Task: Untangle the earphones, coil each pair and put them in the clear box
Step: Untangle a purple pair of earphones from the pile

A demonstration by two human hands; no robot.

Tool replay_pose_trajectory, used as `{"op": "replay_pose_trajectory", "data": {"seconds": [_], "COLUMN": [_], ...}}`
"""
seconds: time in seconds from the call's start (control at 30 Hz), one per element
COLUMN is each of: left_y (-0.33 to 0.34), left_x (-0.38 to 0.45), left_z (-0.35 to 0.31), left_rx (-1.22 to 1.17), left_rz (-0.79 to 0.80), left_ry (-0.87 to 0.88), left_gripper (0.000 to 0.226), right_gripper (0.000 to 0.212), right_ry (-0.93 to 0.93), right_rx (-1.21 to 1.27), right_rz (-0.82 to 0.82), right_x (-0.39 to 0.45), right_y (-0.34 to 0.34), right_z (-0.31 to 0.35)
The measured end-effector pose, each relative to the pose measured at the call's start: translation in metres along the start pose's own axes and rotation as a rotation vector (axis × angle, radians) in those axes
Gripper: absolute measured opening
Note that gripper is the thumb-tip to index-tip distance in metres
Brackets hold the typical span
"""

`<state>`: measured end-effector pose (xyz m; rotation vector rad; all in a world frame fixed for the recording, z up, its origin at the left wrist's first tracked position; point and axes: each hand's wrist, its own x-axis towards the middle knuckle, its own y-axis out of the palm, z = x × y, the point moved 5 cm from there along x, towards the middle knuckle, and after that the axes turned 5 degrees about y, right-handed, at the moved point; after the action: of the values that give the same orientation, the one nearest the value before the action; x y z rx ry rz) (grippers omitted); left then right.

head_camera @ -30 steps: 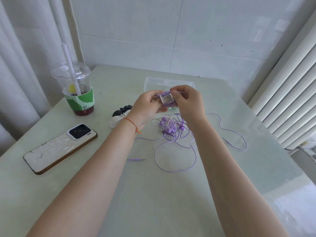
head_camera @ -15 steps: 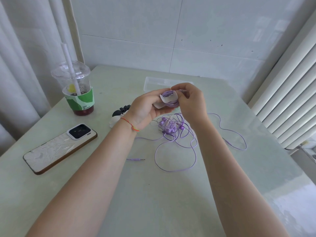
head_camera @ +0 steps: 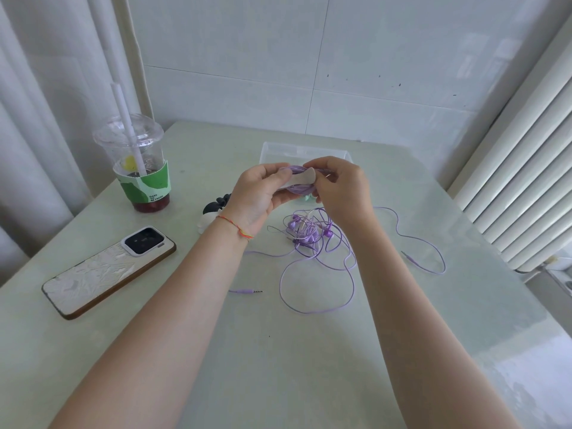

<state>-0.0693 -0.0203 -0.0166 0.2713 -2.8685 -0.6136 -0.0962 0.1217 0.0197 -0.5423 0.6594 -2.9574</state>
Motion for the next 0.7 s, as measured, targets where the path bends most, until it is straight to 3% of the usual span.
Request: {"op": "replay_pose_trajectory", "data": {"seconds": [0.1,0.27,0.4,0.47,0.6,0.7], "left_y": [-0.005,-0.004,-0.005,-0.007,-0.009,-0.009], "left_x": [0.003,0.003,0.005,0.006,0.005,0.003], "left_z": [0.001,0.0,0.003,0.004,0.002,0.002], "left_rx": [-0.022,-0.062,-0.101,-0.117,-0.141,-0.106], "left_rz": [-0.053,-0.067,-0.078,-0.09,-0.08,-0.039], "left_ry": [0.006,0.007,0.0,-0.003,0.003,0.007], "left_gripper": [0.023,0.005,0.008,0.017,0.005,0.009], "right_gripper": [0.023,0.011,0.003,0.007,0.02,0.026], "right_ry": [-0.002,0.058,0.132,0.164,0.23,0.227], "right_rx": [-0.028,0.068,0.128,0.173,0.185,0.213], "right_rz": [0.008,0.028,0.022,0.046,0.075,0.089], "right_x": [0.003,0.001,0.002,0.001,0.003,0.002], "right_y": [0.002,-0.001,0.001,0.004,0.004,0.0], "right_z": [-0.002,-0.003,-0.01,-0.01,-0.015,-0.015]}}
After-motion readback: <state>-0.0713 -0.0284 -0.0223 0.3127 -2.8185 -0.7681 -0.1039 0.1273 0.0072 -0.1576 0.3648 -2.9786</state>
